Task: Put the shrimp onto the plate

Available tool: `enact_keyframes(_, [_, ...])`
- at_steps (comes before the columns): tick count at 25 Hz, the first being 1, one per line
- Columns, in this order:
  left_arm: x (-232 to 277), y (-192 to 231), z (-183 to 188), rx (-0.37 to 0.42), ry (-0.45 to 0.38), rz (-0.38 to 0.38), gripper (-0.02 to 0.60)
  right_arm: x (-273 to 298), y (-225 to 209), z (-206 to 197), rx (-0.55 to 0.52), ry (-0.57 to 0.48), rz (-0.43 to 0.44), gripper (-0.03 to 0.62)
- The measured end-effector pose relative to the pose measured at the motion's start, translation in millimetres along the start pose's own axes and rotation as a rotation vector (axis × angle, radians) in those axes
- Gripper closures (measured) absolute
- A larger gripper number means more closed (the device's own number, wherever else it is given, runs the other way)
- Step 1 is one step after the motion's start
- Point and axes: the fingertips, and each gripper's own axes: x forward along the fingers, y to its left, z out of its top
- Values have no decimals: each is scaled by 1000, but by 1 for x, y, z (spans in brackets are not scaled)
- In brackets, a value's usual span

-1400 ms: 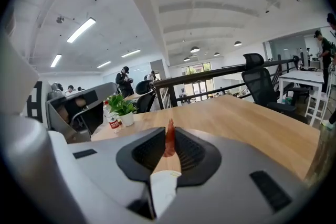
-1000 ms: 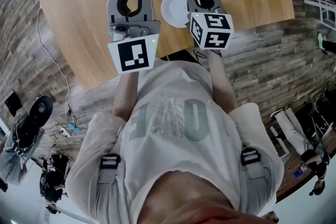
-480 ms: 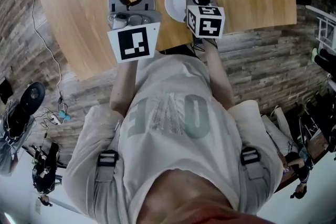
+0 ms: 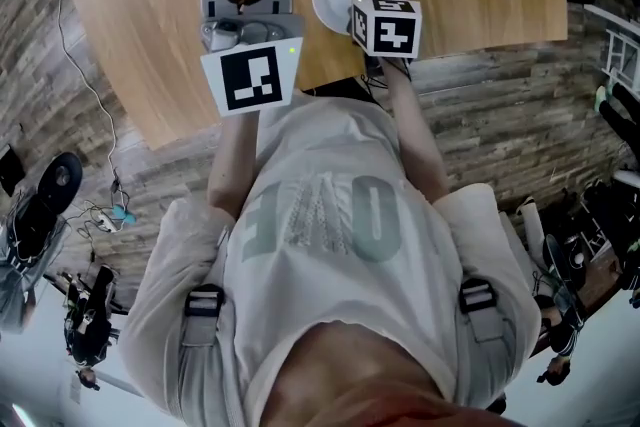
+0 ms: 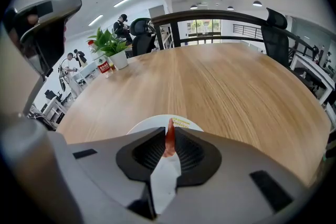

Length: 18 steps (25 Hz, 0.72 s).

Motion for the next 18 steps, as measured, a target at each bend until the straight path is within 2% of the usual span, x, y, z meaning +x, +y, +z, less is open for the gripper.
enact_keyframes(18, [2, -5, 0, -8, 3, -44, 572, 5, 0, -6, -4, 19, -8, 530])
